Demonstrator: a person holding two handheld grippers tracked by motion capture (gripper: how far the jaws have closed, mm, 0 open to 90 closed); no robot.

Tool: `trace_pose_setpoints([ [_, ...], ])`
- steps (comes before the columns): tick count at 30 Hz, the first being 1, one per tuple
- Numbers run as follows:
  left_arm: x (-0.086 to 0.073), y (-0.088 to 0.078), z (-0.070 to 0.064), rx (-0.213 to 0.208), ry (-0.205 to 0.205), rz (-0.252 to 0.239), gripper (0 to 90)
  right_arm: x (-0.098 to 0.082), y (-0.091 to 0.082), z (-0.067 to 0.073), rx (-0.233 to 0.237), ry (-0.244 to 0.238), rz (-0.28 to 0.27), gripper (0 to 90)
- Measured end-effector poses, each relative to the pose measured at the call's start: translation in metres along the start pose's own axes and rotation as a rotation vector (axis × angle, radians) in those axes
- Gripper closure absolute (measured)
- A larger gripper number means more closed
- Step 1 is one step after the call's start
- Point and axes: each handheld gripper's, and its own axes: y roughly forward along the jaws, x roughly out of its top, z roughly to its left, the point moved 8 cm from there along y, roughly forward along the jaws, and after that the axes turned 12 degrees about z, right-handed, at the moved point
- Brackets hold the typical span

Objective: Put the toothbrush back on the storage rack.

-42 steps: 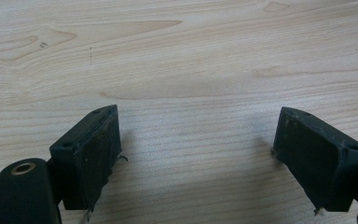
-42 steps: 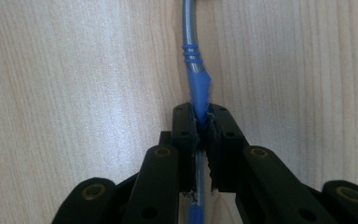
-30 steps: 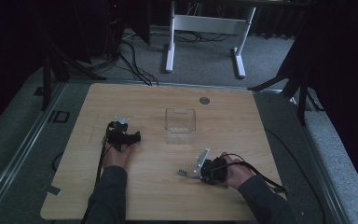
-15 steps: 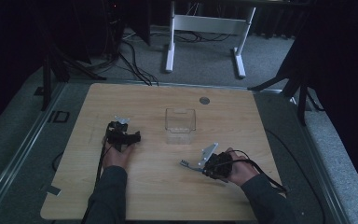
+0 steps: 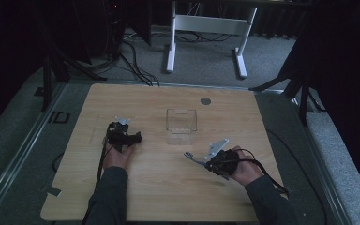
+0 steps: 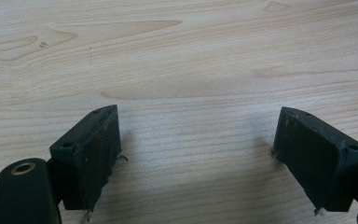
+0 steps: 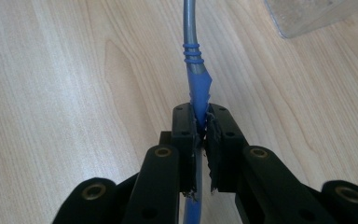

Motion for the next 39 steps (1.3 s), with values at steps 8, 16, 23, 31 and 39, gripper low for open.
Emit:
trace_pose_setpoints([
  [8,0.0,0.0,0.0,0.0,0.0,0.0,15.0,0.001,-0.003,-0.005,-0.017,0.032,-0.039,82.1],
  [16,0.0,0.0,0.0,0.0,0.0,0.0,15.0,0.004,-0.007,-0.008,-0.031,0.056,-0.071,82.1],
  [23,0.0,0.0,0.0,0.0,0.0,0.0,15.0,0.007,-0.01,-0.012,-0.038,0.079,-0.105,82.1],
  [31,0.0,0.0,0.0,0.0,0.0,0.0,15.0,0.01,-0.014,-0.016,-0.044,0.107,-0.141,82.1],
  [39,0.0,0.0,0.0,0.0,0.0,0.0,15.0,0.012,-0.015,-0.019,-0.057,0.127,-0.164,82.1],
])
